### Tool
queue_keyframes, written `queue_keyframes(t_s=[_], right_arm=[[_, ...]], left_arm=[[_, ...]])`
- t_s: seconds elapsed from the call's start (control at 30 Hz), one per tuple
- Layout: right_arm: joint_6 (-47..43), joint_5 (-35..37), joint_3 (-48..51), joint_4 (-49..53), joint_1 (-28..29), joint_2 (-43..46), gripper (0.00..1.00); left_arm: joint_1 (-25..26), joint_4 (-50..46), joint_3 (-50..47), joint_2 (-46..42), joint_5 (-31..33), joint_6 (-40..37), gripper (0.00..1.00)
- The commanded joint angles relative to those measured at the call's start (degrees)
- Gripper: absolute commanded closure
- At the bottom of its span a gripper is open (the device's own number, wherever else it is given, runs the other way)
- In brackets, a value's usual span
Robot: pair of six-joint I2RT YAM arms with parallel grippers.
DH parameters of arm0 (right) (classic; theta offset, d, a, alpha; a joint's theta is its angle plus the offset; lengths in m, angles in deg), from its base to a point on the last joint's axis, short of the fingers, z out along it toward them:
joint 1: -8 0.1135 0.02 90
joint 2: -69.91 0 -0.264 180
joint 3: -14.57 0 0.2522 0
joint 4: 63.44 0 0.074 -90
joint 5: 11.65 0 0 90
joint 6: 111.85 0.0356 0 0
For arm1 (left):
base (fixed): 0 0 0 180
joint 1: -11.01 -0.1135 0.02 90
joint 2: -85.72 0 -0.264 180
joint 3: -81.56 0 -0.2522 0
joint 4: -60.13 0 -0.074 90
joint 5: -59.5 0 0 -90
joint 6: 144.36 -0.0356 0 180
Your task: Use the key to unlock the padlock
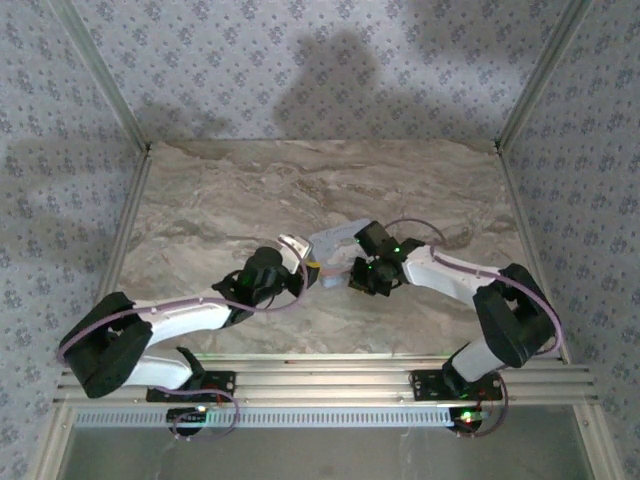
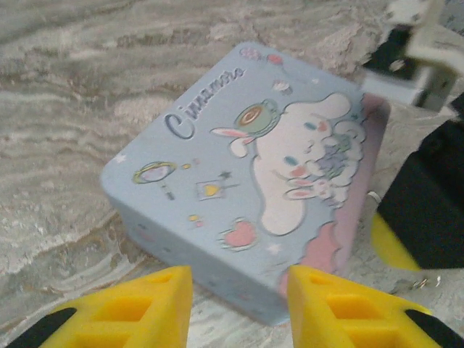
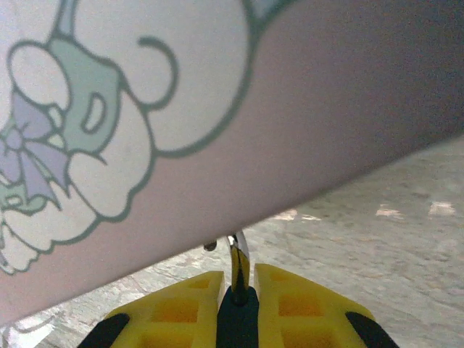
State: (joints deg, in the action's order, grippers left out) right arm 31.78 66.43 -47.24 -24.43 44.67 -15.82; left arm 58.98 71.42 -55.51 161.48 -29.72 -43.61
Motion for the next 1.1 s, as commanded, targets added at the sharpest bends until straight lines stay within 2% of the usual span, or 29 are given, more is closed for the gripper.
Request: queue_keyframes(t_s=[0.0, 0.13, 0.33, 0.63, 0.87, 1.07], right_arm=[[-1.6, -2.3, 3.3, -1.9, -2.4, 3.1, 1.00], [-1.6, -4.6, 5.0, -5.0, -4.4, 5.1, 1.00], [-6.7, -6.2, 3.6, -0.7, -7.1, 6.3, 1.00], [-25.9, -5.7, -5.9, 12.3, -14.1, 1.8, 1.00], [-37.7, -2.8, -16.3, 19.3, -14.3, -7.5, 1.00], [-41.3, -3.2, -21.6, 18.4, -11.4, -13.8, 1.00]], left_arm=[[-0.8, -2.7, 4.0, 1.1, -3.8, 3.1, 0.61], [-1.1, -3.2, 5.3, 1.5, -4.7, 3.6, 0.61], [-2.1, -4.9, 7.0, 2.0, -5.2, 4.4, 0.61], [-4.9, -5.8, 7.7, 2.4, -5.9, 5.4, 0.61], [-6.1, -5.8, 6.7, 2.1, -6.2, 5.1, 0.61], [-6.6, -6.4, 6.6, 2.0, -5.7, 5.2, 0.61]])
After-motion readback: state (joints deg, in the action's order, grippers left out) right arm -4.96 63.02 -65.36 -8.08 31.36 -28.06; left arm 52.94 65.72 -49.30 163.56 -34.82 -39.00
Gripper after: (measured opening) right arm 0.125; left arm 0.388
